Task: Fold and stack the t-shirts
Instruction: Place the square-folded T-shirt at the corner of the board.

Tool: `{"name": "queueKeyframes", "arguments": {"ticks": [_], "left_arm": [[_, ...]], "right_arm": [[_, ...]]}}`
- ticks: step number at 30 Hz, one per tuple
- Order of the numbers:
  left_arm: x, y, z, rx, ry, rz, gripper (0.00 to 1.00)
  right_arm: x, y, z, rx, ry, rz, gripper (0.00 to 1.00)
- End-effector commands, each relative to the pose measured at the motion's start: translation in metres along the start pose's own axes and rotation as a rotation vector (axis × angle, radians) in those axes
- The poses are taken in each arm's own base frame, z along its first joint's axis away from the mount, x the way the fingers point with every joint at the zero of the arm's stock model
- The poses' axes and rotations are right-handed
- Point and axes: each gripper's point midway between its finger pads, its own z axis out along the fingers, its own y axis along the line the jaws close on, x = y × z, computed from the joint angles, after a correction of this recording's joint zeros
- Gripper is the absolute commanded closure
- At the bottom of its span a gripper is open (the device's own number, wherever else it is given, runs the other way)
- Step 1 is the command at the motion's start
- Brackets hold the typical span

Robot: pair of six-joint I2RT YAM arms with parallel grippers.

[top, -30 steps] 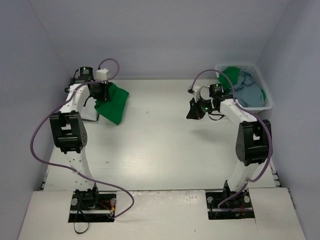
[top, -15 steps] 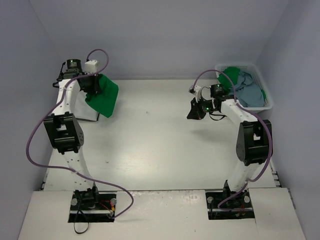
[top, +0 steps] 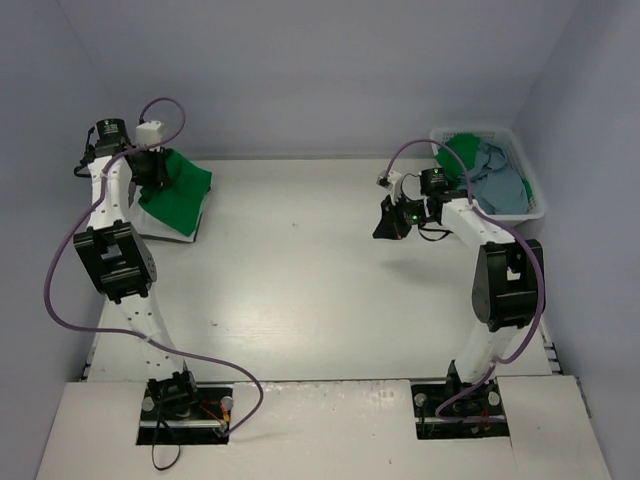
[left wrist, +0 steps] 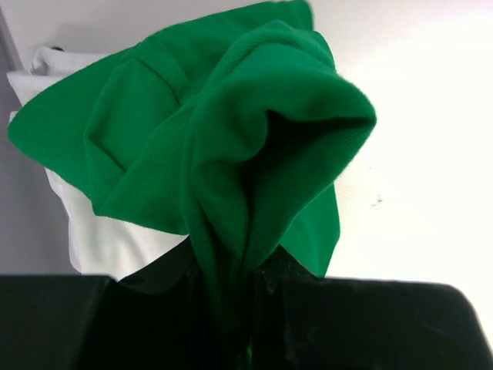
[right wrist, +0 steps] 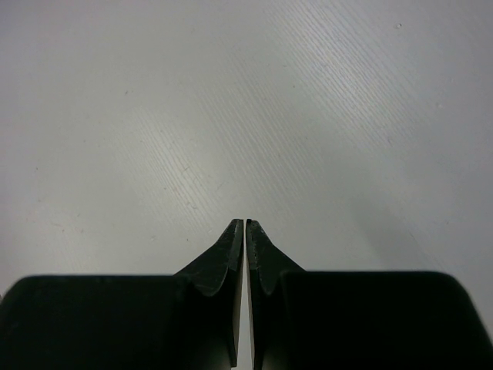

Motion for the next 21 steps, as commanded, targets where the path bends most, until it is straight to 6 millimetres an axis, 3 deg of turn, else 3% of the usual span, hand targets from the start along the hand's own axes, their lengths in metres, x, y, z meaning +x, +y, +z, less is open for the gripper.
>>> {"name": "queueKeyframes", "arguments": {"ticks": [1,11,15,21], "left_arm": [[-0.016,0.008,-0.012,-0.002,-0.036,0.065,1.00],[0.000,0.045,0.018,-0.082,0.021,0.085,1.00],[-0.008,0.059,0.013,-0.165,-0.009,0.122,1.00],[-0.004,0.075,0.008,-0.261,-0.006,0.136,1.00]], "right_arm": [[-0.017,0.007,-0.008,-0.018,-0.048,-0.029,0.98],[-0.012,0.006,-0.005,-0.023,-0.038,-0.018,0.98],[-0.011,0.006,-0.004,-0.028,-0.036,-0.011,0.98],[-0.010,0.007,-0.003,-0.036,-0.036,-0.002,0.98]]}}
